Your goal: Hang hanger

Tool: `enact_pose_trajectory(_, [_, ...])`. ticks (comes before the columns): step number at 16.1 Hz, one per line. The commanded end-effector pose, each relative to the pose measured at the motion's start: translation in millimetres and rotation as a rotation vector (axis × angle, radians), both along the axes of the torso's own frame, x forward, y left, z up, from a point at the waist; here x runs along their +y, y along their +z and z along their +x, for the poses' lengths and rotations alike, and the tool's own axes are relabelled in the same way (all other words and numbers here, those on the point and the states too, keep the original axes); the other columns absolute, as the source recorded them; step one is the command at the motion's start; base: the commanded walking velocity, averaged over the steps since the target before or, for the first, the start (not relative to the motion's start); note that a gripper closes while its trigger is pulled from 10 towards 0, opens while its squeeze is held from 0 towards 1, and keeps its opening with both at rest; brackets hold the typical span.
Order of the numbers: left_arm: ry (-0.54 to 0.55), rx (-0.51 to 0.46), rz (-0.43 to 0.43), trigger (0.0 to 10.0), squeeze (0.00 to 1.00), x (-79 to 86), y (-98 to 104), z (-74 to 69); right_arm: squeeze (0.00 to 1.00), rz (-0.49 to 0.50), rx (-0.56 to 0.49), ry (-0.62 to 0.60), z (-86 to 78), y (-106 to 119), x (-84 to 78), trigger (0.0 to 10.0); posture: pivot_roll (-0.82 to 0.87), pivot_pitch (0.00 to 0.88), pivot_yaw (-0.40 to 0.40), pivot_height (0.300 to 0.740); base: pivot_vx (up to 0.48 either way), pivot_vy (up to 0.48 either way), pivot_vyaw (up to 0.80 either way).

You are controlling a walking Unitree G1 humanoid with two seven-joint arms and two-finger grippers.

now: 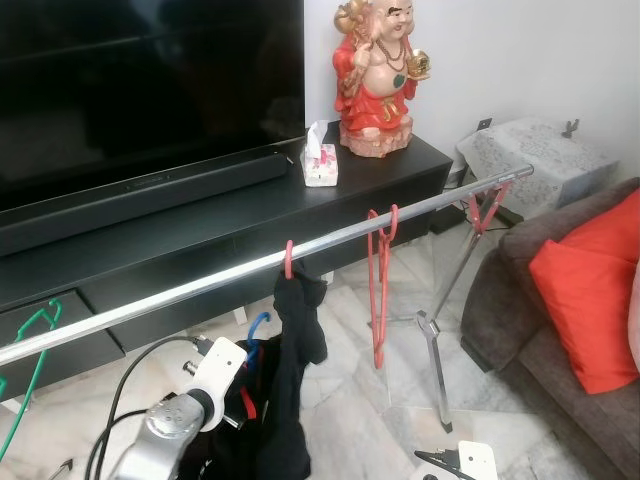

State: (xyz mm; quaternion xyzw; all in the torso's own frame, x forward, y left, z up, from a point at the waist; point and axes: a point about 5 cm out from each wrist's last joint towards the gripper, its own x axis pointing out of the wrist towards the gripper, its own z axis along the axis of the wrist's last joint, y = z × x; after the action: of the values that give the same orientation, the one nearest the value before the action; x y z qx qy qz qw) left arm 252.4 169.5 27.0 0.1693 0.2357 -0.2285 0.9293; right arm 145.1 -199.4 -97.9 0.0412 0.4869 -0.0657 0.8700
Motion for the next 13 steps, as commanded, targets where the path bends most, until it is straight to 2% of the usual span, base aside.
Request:
enact_pose_trajectory(1, [-0.061,-0.075,-0.004,10.0,0.00,-0.1,13,0.6,0.00,-0.001,0.002,-0.002,0.5,0,0.3,10.0,-0.03,0.000,-0.014,0.740,0.000,0.000,0.00])
enact_pose_trajectory(2, [-0.065,-0.112,-0.010,10.0,0.00,7.5,17,-6.5,0.00,-0.003,0.002,0.001,0.9,0,-0.2,10.0,-0.03,0.000,-0.017,0.740,0.000,0.000,0.00])
enact_pose_trajectory(3, [-0.063,-0.113,-0.011,10.0,0.00,8.6,18,-7.3,0.00,-0.003,0.001,0.000,0.9,0,-0.2,10.0,-0.03,0.000,-0.017,0.740,0.000,0.000,0.00])
enact_pose_trajectory(5, [0.063,-0.165,0.003,10.0,0.00,28.4,18,-21.4,0.00,-0.006,-0.001,0.003,1.7,1,-1.7,10.0,-0.02,0.000,-0.029,0.740,0.000,0.000,0.00])
enact_pose_trajectory(6, [0.167,-0.170,0.022,10.0,0.00,39.8,13,-34.8,0.00,-0.011,-0.002,0.007,2.0,1,-2.7,10.0,-0.01,0.000,-0.036,0.740,0.000,0.000,0.00])
enact_pose_trajectory(8, [0.334,-0.176,0.013,10.0,0.00,51.4,5,-61.0,0.00,-0.017,-0.003,0.010,2.3,2,-4.9,10.0,0.00,0.000,-0.055,0.740,0.000,0.000,0.00])
enact_pose_trajectory(10, [0.434,-0.177,-0.002,10.0,0.00,54.1,1,-76.8,0.00,-0.024,-0.003,0.019,2.9,2,-6.9,10.0,0.01,0.000,-0.069,0.740,0.000,0.000,0.00])
enact_pose_trajectory(11, [0.475,-0.182,0.003,10.0,0.00,54.2,-1,-80.9,0.00,-0.028,-0.004,0.025,3.2,2,-7.7,10.0,0.01,0.000,-0.074,0.740,0.000,0.000,0.00])
enact_pose_trajectory(13, [0.520,-0.217,0.007,10.0,0.00,53.6,3,-74.2,0.00,-0.039,-0.020,0.034,5.2,4,-8.7,10.0,0.01,0.000,-0.076,0.740,0.000,0.000,0.23])
